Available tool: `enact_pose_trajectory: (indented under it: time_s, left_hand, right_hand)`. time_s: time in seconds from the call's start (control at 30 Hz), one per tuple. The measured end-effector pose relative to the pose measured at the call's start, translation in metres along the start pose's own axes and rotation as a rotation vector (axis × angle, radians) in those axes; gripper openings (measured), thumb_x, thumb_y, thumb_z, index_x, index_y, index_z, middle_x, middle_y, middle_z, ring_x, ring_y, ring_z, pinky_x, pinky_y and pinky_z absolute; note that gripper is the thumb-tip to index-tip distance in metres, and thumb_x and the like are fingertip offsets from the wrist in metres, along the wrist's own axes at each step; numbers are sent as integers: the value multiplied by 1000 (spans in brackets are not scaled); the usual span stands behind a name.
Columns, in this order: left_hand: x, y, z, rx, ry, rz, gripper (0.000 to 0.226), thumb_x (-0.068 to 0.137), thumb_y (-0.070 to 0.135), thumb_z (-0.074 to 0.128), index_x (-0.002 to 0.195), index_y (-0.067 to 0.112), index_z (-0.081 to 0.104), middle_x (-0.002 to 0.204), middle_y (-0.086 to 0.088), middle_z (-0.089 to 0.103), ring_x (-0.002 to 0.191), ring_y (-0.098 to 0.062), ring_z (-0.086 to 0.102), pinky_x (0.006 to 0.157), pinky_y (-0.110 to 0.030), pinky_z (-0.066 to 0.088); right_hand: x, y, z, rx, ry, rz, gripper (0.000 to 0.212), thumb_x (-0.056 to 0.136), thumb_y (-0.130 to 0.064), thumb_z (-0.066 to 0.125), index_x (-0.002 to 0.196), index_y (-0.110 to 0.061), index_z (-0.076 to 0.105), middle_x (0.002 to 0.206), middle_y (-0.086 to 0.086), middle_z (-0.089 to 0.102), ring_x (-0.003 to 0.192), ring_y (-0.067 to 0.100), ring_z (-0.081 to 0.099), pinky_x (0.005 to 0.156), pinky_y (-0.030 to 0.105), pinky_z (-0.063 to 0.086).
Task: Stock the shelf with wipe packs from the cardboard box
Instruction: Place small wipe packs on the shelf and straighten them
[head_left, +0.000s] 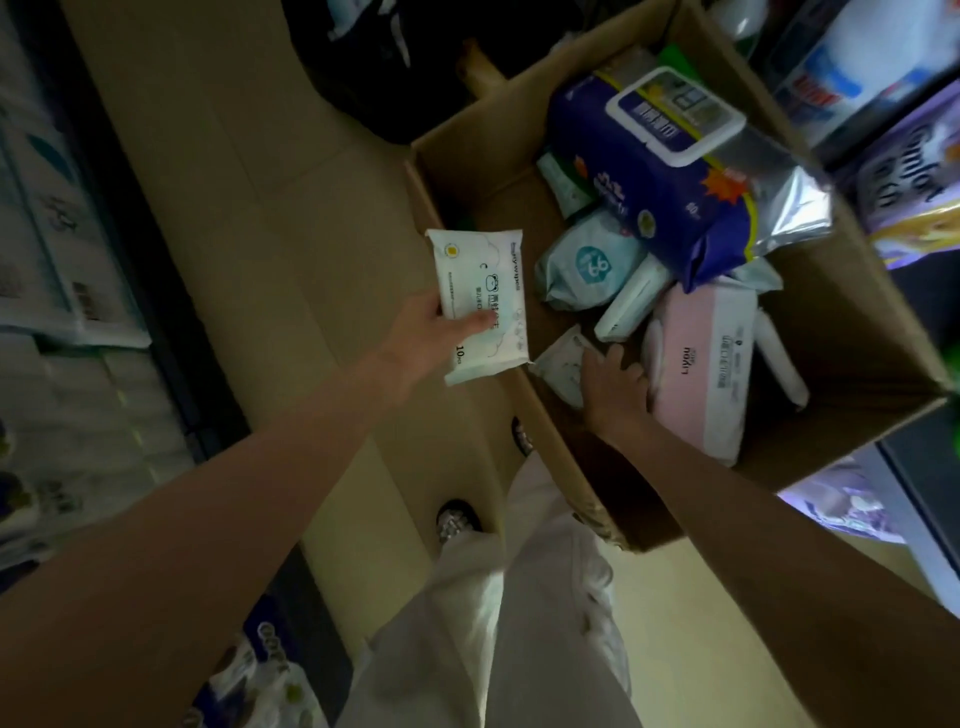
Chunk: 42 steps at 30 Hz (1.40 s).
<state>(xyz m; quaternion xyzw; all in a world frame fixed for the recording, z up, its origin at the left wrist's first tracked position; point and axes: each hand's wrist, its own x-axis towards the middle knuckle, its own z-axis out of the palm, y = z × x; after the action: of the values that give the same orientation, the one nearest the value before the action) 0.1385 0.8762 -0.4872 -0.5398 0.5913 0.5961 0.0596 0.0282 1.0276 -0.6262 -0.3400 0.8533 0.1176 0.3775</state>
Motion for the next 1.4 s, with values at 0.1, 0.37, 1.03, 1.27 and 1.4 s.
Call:
enact_pose_trajectory:
  time_s: [0.1,0.37,1.03,1.27,1.4]
  left_hand:
    - [-14,15,-4,12,62,17,38,86,13,62,123,6,56,126,-10,61,106,-19,60,71,-17,50]
    - [-59,87,-59,-215,142,-148,34,87,19,63,117,5,58,120,-14,63,86,-21,60,66,-26,49]
    - [-311,91,-321,-1130,358,323,25,94,39,46,102,20,59,90,-1,70,81,-15,64,63,-31,54]
    - [-476,31,-403,-984,579,683,24,91,29,52,111,18,62,105,-1,71,80,-12,71,61,-27,58]
    - [-537,-6,-433,-819,848,771,28,87,12,59,115,11,60,109,-7,70,87,-18,70,74,-35,58]
  right_hand:
    - [-17,1,-56,485,-116,-43,41,74,-12,74,107,-10,52,110,10,45,101,28,50,78,33,45]
    - [-115,-45,-265,1129,256,-403,31,74,13,57,62,-15,55,52,3,44,45,10,44,47,19,37]
    - [-357,-338,-382,1622,-455,-1295,32,85,16,39,71,-12,46,48,-5,44,38,2,38,47,11,36]
    - [-470,-445,-309,1153,-424,-1477,25,84,9,56,69,-10,52,74,9,48,55,10,45,45,14,38]
    - [-530,-492,-293,754,-279,-1653,17,86,-7,61,73,-14,53,89,10,56,76,17,56,62,21,49]
